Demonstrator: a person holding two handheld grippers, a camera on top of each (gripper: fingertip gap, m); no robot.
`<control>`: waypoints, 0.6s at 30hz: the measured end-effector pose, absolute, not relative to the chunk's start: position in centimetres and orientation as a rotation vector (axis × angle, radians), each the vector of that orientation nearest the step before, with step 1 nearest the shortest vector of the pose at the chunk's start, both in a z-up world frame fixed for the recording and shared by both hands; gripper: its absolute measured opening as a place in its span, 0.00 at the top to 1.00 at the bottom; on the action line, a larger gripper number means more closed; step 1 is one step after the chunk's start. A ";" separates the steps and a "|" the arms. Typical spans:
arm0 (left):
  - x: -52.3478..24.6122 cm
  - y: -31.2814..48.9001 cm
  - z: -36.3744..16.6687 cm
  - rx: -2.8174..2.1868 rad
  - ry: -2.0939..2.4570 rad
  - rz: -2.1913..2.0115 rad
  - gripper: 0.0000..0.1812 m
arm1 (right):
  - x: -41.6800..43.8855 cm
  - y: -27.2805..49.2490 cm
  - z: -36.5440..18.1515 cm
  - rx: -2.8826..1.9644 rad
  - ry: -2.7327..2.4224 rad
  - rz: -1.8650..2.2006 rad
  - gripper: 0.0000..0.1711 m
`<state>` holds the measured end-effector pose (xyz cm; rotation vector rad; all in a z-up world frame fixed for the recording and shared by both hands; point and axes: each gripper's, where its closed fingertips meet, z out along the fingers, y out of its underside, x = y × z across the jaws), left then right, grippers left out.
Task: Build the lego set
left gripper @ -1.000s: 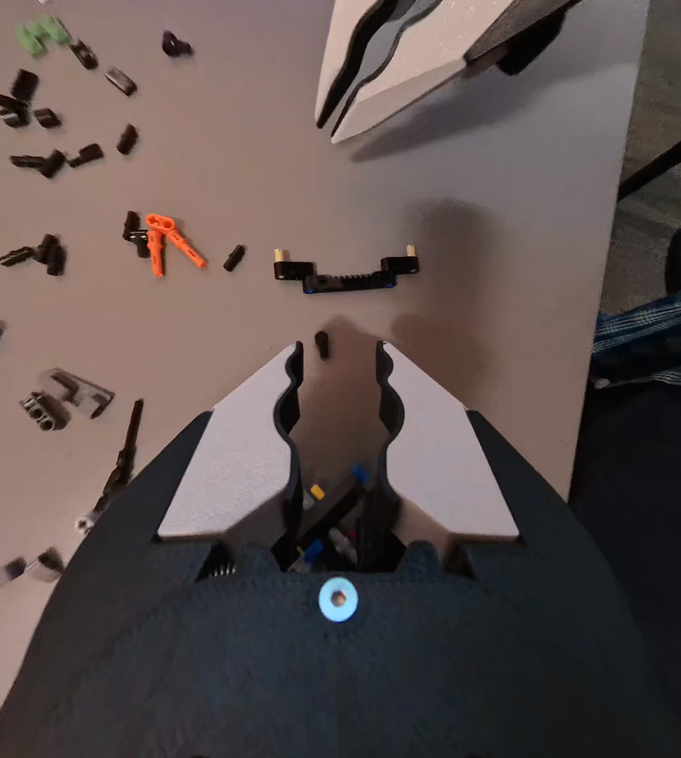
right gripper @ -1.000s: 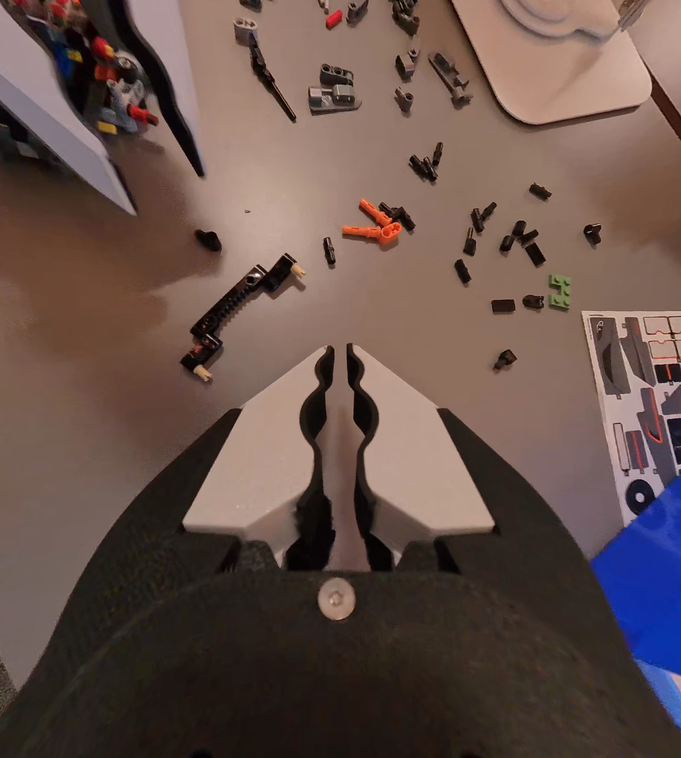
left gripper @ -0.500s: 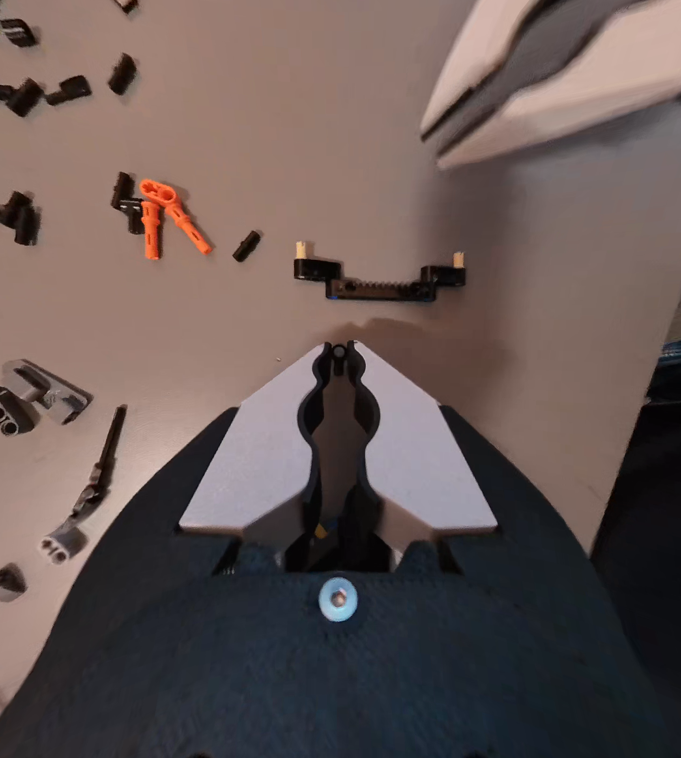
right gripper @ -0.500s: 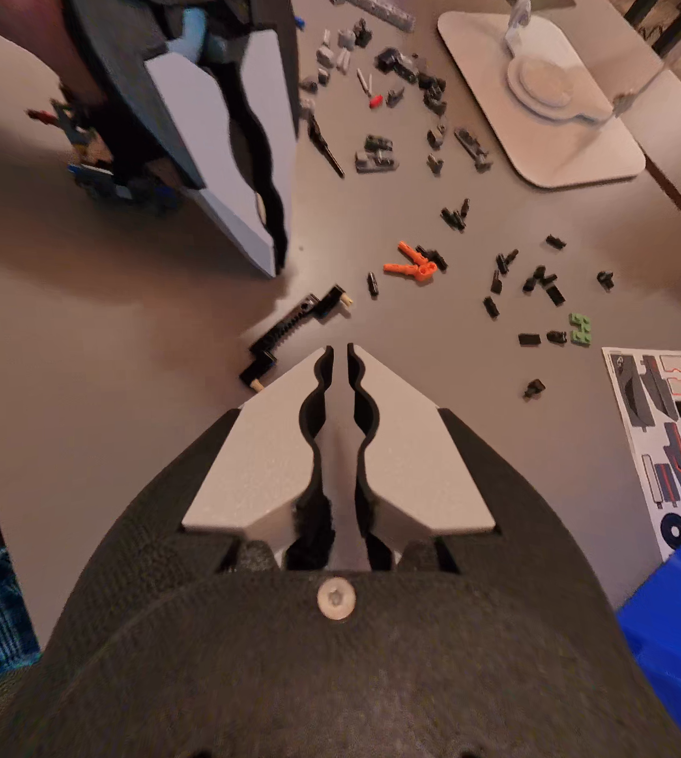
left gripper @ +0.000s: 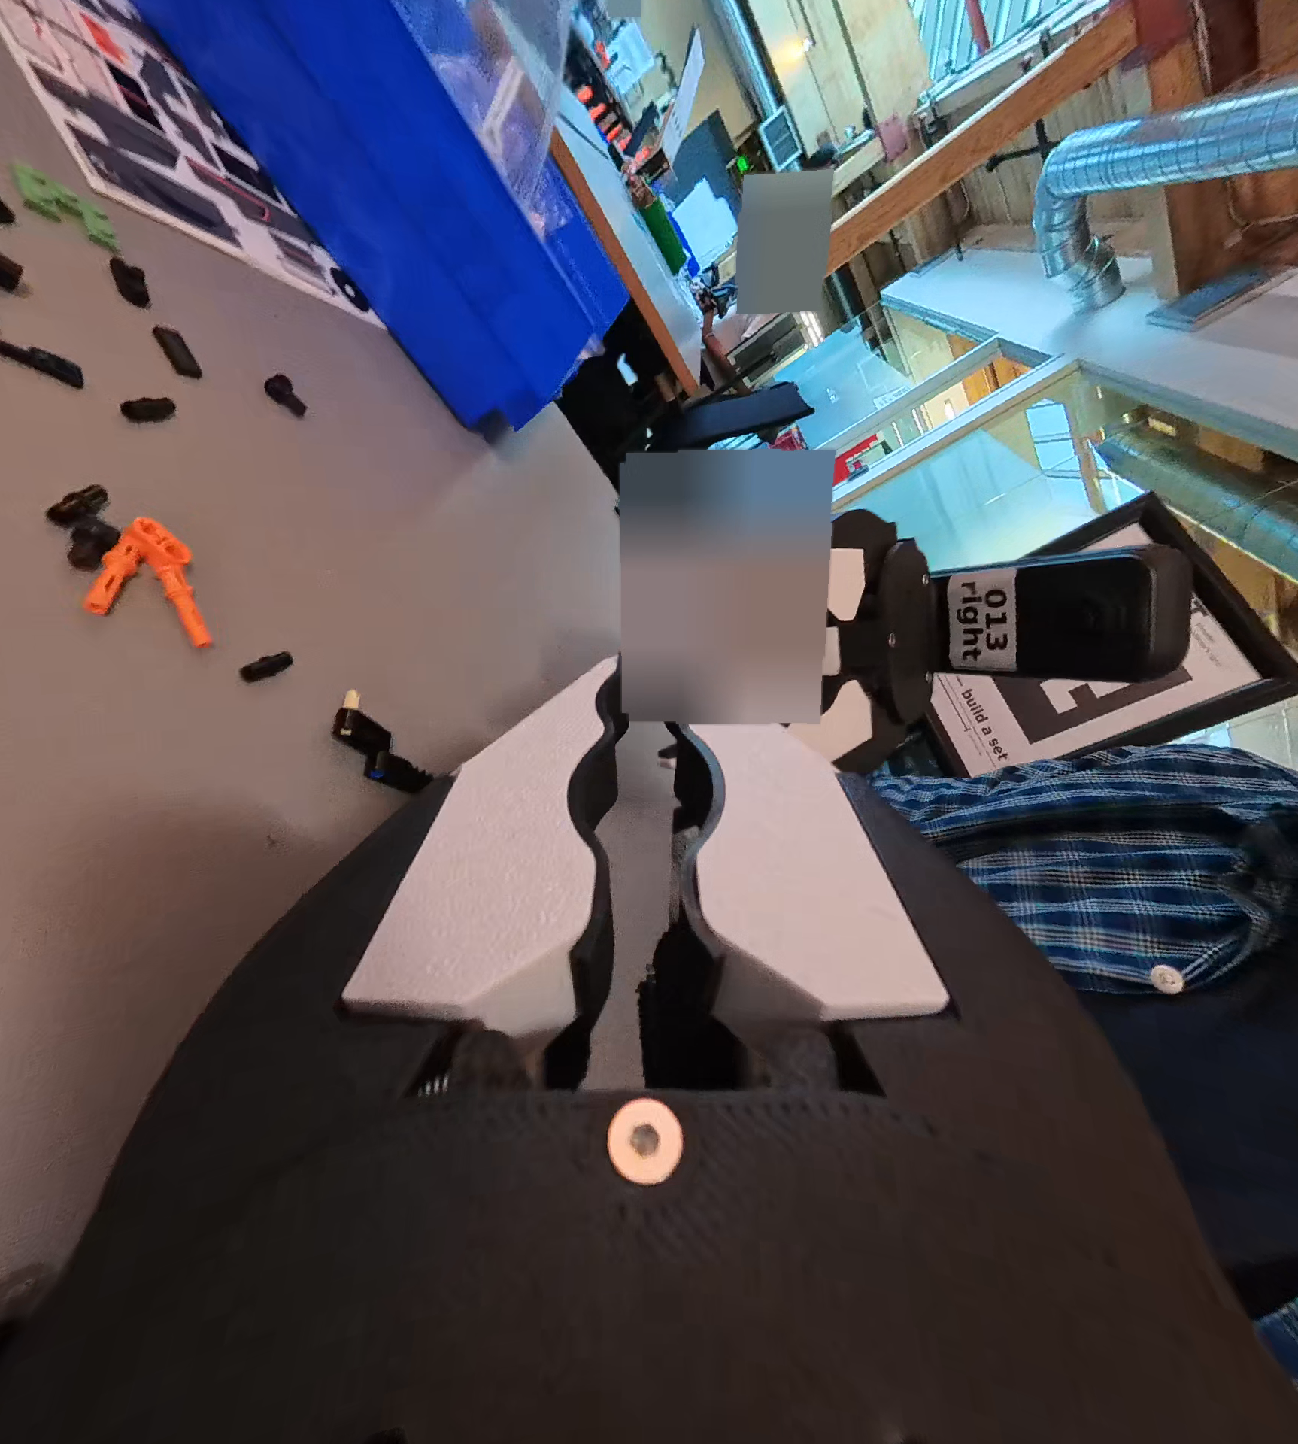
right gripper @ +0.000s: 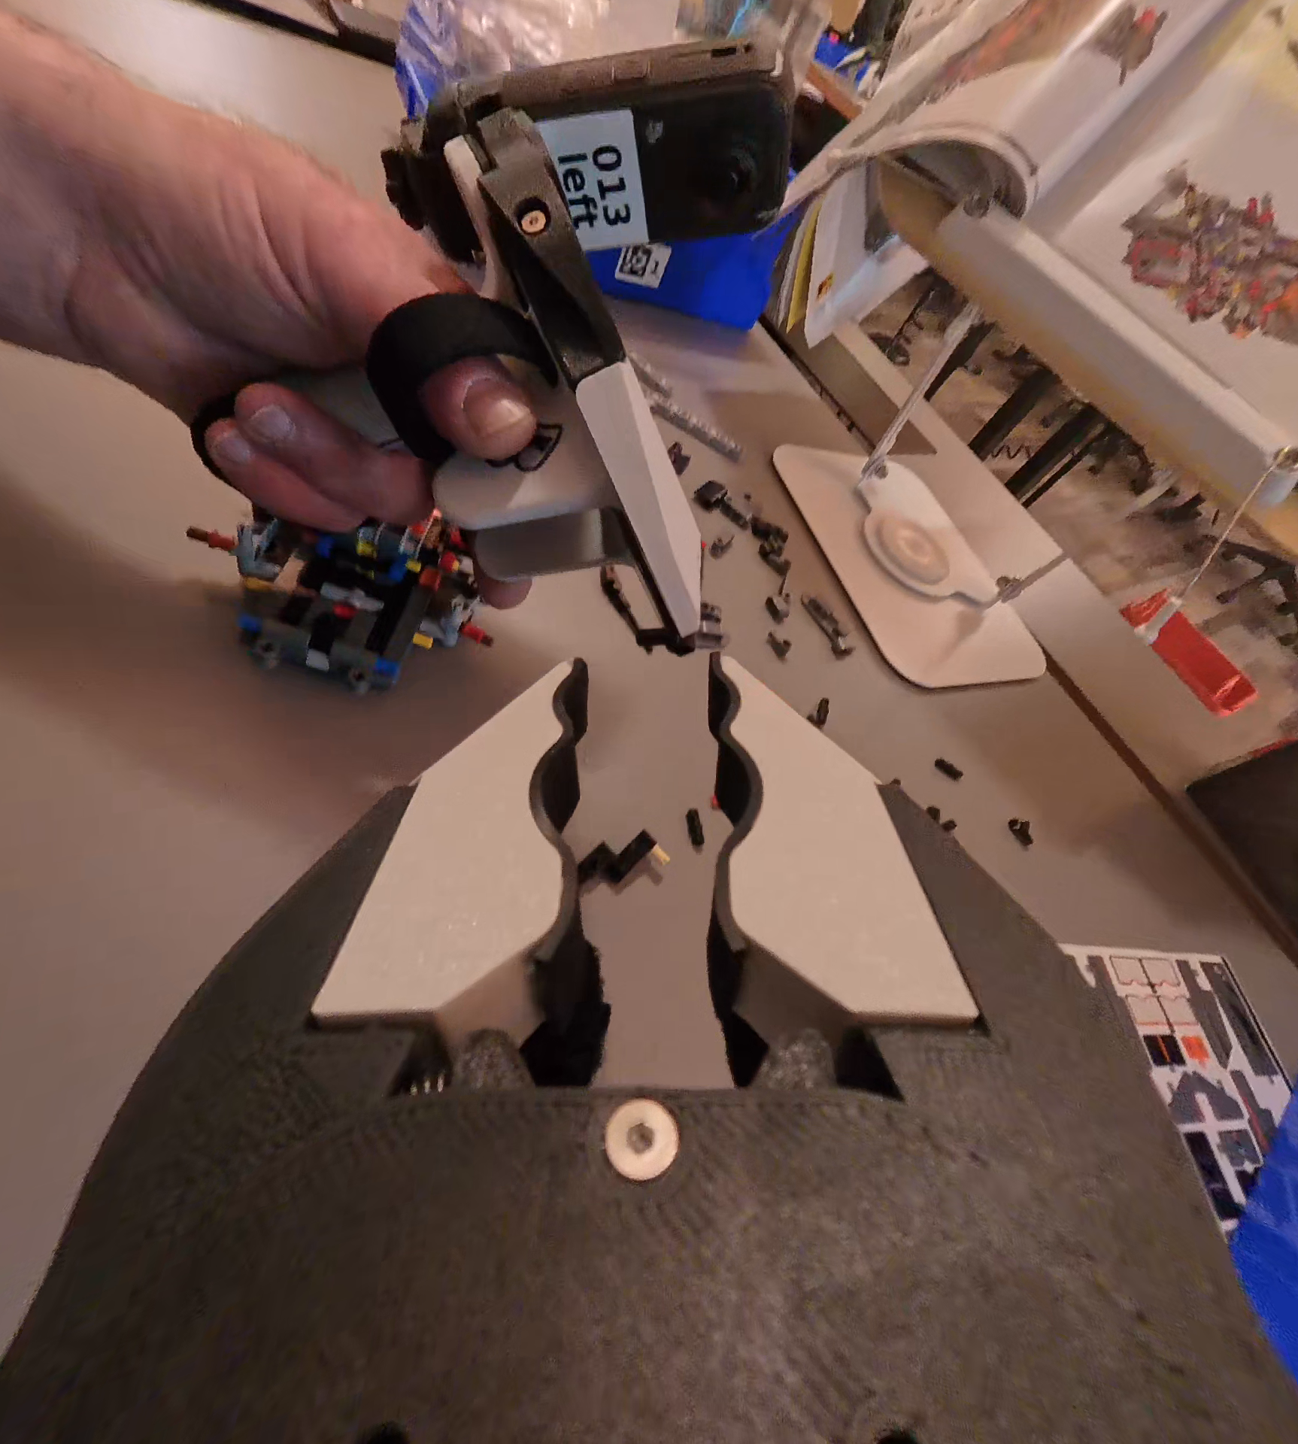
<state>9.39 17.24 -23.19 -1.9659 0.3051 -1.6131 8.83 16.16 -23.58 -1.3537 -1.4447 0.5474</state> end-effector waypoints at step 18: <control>10.3 16.8 -22.7 -1.947 0.274 -1.650 0.93 | 9.1 16.6 -23.5 -1.355 -1.448 0.563 0.92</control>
